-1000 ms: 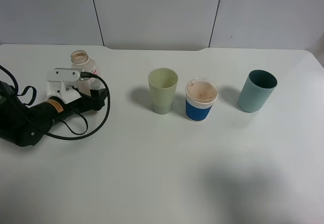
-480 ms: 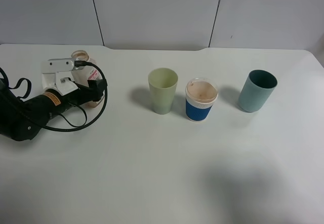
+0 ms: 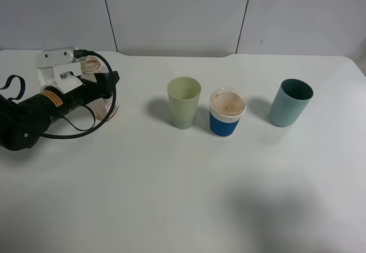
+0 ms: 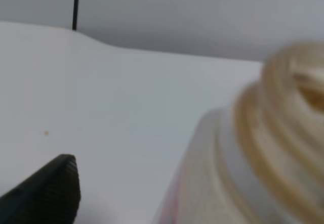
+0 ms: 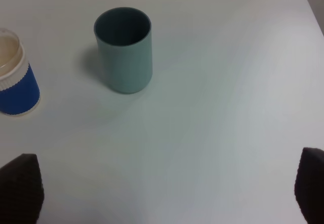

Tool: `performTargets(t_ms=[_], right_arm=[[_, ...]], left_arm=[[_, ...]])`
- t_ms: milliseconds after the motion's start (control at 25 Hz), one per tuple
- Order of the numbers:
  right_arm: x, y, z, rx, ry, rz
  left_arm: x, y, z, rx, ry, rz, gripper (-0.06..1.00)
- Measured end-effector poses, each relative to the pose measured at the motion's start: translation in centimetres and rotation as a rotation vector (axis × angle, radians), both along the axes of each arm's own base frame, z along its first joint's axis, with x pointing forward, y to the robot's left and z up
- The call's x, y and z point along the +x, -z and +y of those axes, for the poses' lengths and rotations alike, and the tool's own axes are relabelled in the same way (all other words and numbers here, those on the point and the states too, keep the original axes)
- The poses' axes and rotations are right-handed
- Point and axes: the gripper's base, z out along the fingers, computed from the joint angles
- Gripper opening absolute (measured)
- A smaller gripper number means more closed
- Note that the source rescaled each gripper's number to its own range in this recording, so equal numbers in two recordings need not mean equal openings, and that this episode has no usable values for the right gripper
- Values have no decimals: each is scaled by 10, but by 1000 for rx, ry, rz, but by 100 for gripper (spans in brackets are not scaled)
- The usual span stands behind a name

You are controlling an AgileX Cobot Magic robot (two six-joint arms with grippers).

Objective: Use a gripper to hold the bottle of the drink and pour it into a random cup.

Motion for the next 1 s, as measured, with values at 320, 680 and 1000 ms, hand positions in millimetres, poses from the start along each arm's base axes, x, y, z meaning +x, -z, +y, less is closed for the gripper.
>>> performTargets(t_ms=[320, 680, 1000], right_arm=[[0, 0, 0, 0, 0, 0], [0, 0, 0, 0, 0, 0], [0, 0, 0, 0, 0, 0]], left_arm=[[0, -27, 0, -25, -5, -85, 82], [-3, -67, 4, -57, -28, -212, 82], [-12, -110, 8, -101, -48, -349, 93]])
